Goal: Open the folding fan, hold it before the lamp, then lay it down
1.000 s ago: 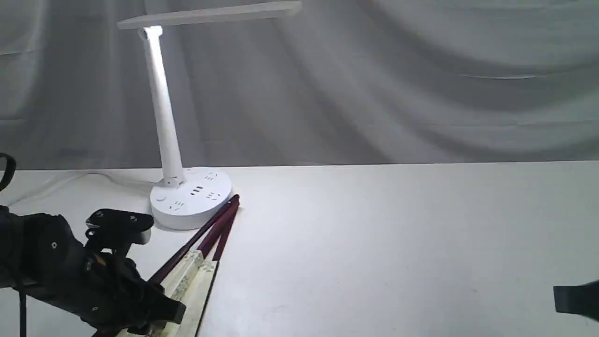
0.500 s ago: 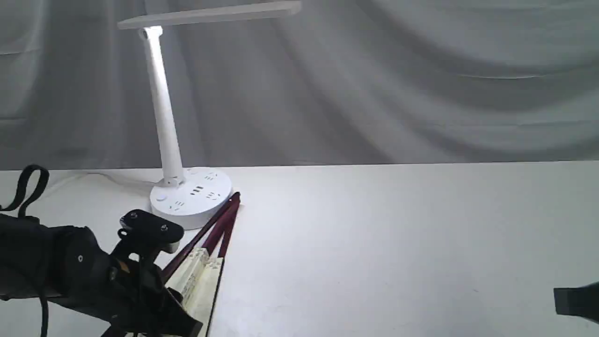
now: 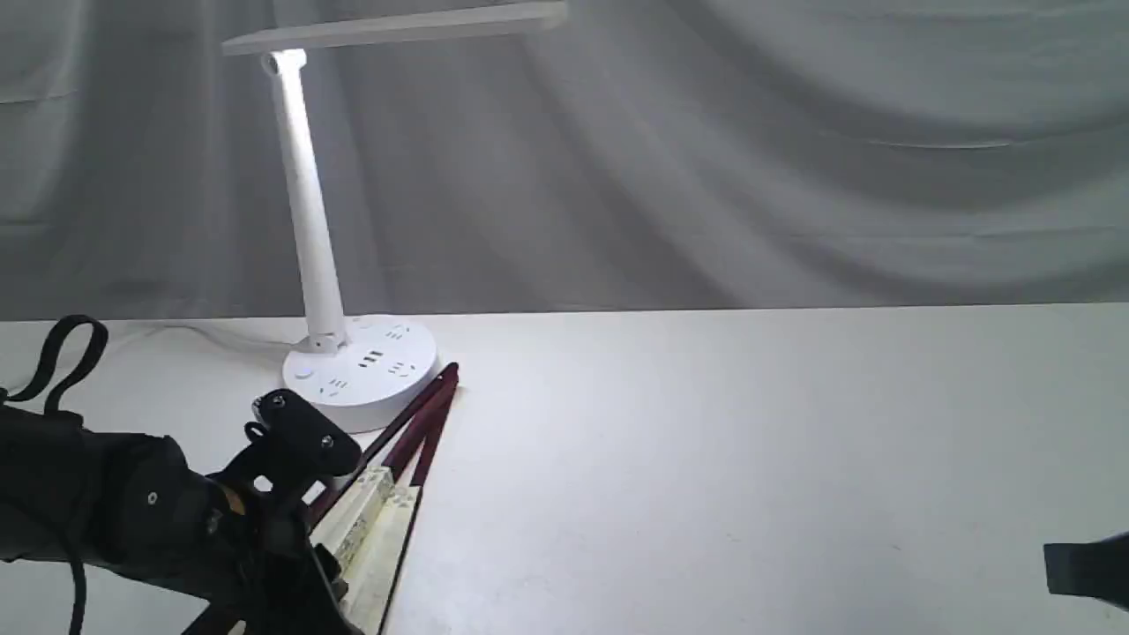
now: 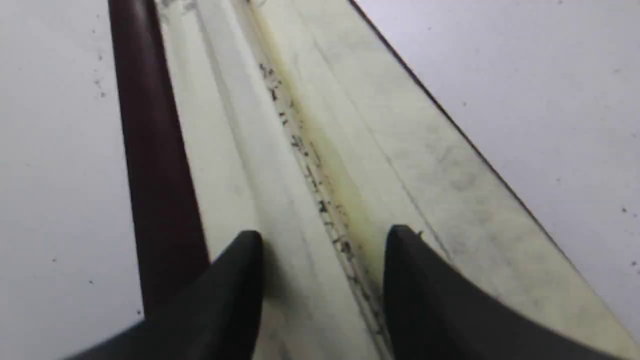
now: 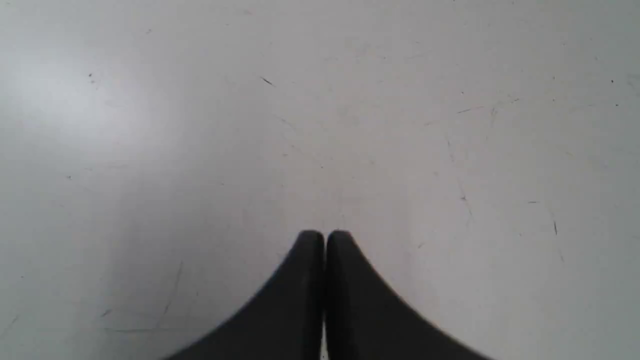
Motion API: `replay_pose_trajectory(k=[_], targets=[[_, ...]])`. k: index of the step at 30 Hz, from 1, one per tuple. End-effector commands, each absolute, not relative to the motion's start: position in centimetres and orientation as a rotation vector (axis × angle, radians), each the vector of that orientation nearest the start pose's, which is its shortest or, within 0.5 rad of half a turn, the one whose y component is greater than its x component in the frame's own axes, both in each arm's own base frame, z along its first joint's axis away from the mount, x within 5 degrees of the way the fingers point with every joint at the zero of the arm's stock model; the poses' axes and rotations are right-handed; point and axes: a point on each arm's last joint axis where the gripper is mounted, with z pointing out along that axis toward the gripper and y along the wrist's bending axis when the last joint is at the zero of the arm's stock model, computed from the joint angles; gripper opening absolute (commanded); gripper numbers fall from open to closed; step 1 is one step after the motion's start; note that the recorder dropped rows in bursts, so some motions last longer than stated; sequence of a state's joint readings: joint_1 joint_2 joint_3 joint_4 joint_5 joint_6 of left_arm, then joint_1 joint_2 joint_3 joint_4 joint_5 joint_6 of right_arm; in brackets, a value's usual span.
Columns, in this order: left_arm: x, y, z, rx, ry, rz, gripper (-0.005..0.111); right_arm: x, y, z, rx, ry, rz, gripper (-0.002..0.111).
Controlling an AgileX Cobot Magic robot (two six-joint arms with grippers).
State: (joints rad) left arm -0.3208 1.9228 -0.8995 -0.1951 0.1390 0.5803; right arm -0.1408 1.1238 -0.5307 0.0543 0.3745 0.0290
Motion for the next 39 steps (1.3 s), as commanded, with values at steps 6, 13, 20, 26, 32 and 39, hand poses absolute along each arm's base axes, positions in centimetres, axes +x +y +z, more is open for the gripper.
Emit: replay_pose_trajectory(k=[6,13,20,26,32,39], targets=[[31.7,-13.8,10.4,1.238,2.312,0.033,0.037,20.0,-2.6,22.4,0.264,2.430,0.005,0.000],[30.7,-16.6,10.6,1.421,2.162,0.051,0.037,20.0,-2.6,22.4,0.264,2.430,0.005,0.000],[30.0,-20.0,11.5,1.627,1.802,0.135,0.037,20.0,-2.6,22.4,0.264,2.430,0.005,0.000],[30.2,-20.3,11.4,1.529,1.833,0.102,0.037,20.0,-2.6,22.4,0.264,2.433,0.005,0.000],[30.5,-19.9,12.5,1.095,2.145,-0.071,0.037,20.1,-2.6,22.4,0.263,2.426,0.005,0.000],[32.9,-19.7,15.3,0.804,2.428,-0.352,0.046,20.1,-2.6,22.4,0.263,2.424,0.004,0.000]])
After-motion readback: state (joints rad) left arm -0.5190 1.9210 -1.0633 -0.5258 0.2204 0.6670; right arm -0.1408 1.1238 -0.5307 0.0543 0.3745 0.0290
